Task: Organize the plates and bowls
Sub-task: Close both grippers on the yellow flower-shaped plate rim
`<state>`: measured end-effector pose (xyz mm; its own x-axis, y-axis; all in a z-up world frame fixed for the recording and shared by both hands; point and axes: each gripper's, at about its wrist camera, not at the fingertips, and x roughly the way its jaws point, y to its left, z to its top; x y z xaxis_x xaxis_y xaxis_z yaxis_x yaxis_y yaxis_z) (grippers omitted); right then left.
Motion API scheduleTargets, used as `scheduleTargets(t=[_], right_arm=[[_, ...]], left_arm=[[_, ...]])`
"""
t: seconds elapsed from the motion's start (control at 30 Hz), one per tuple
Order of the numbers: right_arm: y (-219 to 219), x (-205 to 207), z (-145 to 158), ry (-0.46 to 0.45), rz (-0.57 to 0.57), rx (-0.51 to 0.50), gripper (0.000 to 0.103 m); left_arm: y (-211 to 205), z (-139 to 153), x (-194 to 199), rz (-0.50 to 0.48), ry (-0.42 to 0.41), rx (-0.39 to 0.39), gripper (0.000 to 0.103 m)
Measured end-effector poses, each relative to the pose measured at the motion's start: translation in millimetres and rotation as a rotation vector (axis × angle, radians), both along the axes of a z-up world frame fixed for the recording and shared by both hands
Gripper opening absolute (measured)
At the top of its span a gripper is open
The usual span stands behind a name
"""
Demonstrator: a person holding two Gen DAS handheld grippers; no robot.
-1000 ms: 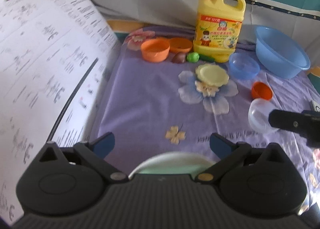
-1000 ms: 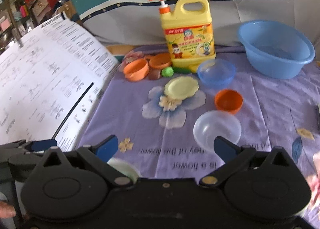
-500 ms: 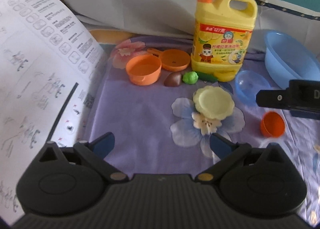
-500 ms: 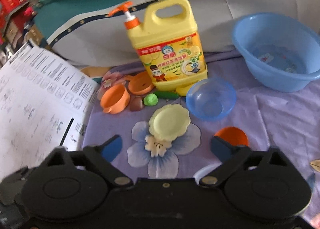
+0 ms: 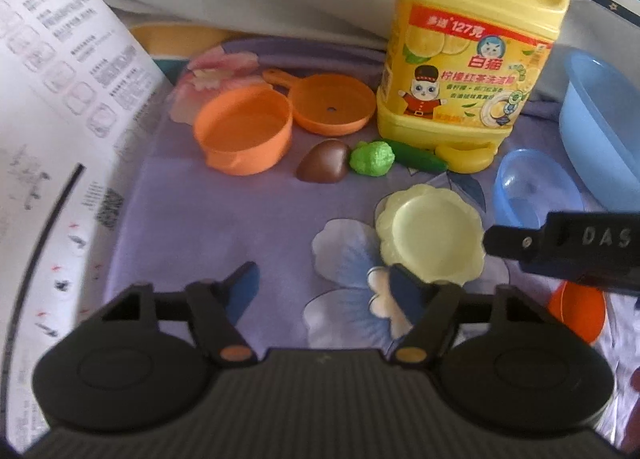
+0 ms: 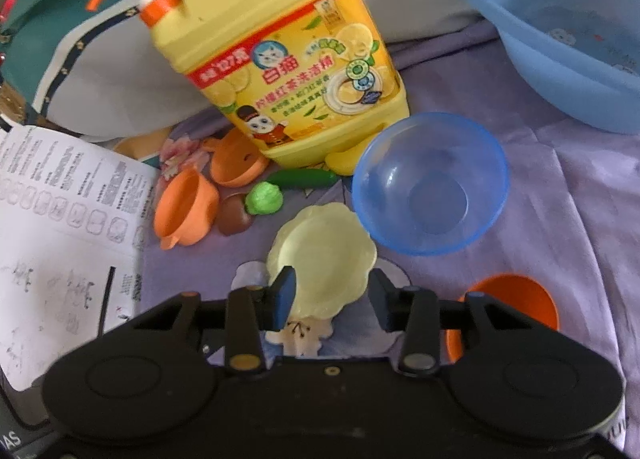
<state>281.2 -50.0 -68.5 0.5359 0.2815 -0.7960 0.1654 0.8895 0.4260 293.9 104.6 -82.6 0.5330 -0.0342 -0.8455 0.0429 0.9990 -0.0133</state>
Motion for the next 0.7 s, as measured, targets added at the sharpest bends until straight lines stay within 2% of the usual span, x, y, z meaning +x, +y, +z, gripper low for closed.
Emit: scheduleTargets(t=[0.07, 0.17, 0.5, 0.63, 0.7], right_arm=[[0.9, 7.6, -5.8, 0.008, -0.006, -0.007, 0.038], [1.1, 17.4, -15.1, 0.016, -0.02, -0.012, 0.031], [-2.5, 32.8, -35.8, 0.029, -0.053, -0.007, 0.031], [-4.1, 31.3, -39.8, 0.026, -0.058, -0.003, 0.029], [-3.4, 32.1, -40.6, 0.02, -0.058, 0.0, 0.026]], left_arm=[[-5.0, -5.6, 8.2, -0.008, 0.008, -0.012, 0.059], [-13.0, -14.2, 17.3, -0.011, 0.02, -0.017, 0.058], [-26.0, -38.2, 35.0, 0.001, 0.064, -0.059, 0.058], [-33.2, -40.1, 34.9, -0.033, 0.048, -0.052, 0.055], [-38.6, -39.9, 34.2, -0.056, 0.037, -0.032, 0.047]])
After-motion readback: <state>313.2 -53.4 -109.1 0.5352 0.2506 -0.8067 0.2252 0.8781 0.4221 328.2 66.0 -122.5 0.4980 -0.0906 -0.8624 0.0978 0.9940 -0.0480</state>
